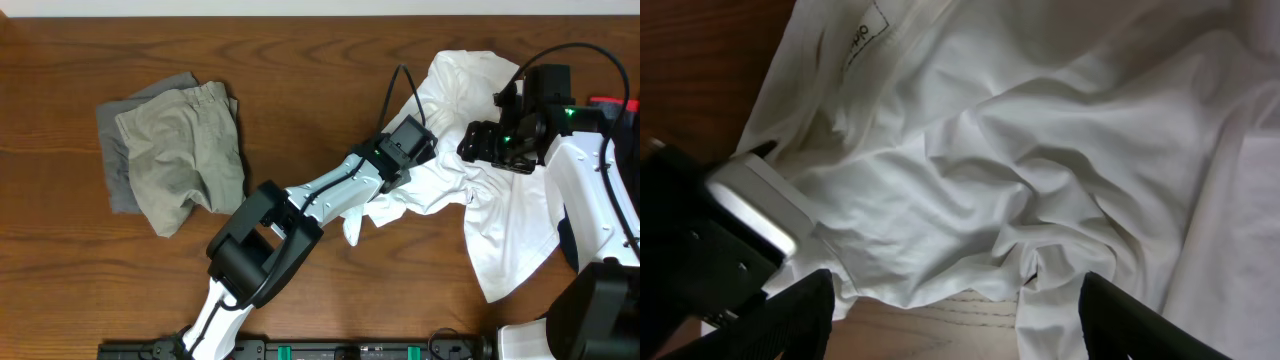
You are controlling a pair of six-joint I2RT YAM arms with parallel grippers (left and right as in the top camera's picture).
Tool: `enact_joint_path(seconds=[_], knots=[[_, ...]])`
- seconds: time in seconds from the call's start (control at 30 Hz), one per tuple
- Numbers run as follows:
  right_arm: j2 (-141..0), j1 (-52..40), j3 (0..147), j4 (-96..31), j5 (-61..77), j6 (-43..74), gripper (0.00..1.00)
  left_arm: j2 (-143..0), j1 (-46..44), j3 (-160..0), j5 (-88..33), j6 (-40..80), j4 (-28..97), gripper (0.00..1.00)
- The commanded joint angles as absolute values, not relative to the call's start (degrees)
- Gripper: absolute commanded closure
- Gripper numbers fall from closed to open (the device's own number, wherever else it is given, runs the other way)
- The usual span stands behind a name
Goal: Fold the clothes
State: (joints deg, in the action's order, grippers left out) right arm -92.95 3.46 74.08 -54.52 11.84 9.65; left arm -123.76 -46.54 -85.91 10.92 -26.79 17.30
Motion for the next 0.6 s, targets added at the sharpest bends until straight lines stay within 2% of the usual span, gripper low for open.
enact_joint_path(seconds=[0.0,0.27,0.57], knots=[[-92.95,3.38,74.19,-54.43,11.99,10.24,0.23,-122.52,-46.28,-87.13,19.14,-24.73,17.28,0.94],[-92.95,3.36,74.19,-54.37,10.74,10.24,0.23,-119.81,-41.54,-87.29,31.07,-22.87,13.76,0.94],[-92.95,3.36,74.17,-54.15,10.76,10.24,0.22,-119.83,-27.79,-87.26,29.34,-12.25,11.60,0.93]])
